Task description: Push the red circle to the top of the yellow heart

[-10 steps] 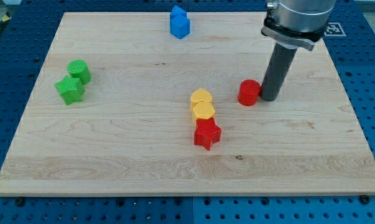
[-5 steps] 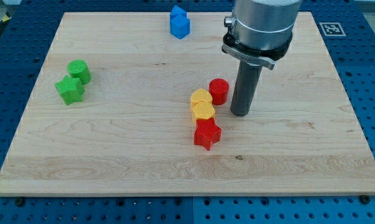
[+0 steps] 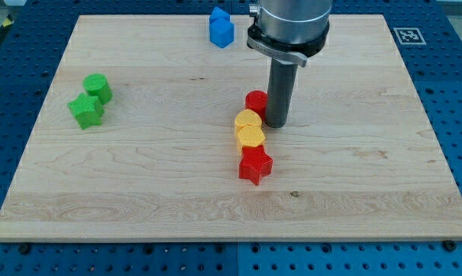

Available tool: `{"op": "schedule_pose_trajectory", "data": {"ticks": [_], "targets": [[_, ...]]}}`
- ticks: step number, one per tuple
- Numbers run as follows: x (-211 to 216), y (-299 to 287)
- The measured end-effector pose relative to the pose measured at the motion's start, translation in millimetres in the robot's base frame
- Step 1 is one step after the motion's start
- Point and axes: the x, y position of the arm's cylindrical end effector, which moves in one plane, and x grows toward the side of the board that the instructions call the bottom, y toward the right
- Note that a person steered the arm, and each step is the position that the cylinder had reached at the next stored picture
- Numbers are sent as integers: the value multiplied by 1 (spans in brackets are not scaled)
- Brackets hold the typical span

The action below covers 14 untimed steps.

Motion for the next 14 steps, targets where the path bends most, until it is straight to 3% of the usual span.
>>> {"op": "schedule_pose_trajectory", "data": {"ticks": [5, 8, 11, 14], "targets": [[0, 1], [-37, 24], [-24, 24], [-24, -17]]}}
